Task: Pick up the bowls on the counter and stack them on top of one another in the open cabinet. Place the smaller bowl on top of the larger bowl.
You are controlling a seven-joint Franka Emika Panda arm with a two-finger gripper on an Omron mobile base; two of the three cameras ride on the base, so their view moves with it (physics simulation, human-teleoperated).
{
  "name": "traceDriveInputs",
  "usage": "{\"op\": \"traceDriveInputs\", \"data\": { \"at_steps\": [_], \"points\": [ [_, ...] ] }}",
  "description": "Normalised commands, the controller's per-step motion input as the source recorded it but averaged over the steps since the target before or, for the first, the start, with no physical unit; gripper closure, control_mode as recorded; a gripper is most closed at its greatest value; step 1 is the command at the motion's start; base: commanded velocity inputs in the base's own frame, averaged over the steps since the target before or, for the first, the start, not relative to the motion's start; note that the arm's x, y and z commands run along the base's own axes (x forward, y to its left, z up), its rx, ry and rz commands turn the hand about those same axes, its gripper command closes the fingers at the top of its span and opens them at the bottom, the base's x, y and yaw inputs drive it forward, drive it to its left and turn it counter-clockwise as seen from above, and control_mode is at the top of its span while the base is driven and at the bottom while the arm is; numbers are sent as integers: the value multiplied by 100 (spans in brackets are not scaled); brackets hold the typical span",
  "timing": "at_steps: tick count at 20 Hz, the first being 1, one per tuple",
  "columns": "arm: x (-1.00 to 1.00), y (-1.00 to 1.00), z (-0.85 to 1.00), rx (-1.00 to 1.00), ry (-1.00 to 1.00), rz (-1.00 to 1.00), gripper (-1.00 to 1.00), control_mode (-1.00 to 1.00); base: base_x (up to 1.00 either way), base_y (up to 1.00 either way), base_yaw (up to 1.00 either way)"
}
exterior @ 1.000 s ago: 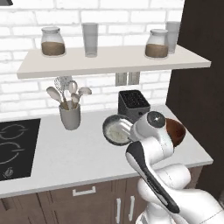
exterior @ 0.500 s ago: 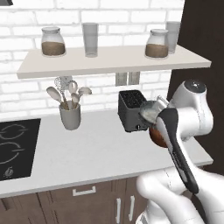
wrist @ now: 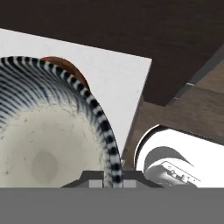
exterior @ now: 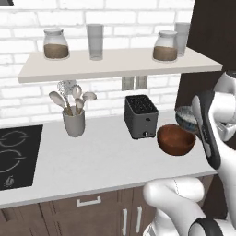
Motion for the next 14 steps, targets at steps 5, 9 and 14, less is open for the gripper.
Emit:
{"op": "traceDriveInputs", "data": {
  "at_steps": [5, 9, 14],
  "points": [
    [29, -32, -37, -1, 1, 0, 100, -100, 0, 0, 0],
    [58, 0, -54, -4, 1, 0, 100, -100, 0, 0, 0],
    [64, 0, -46, -4, 0, 0, 100, -100, 0, 0, 0]
  ]
}}
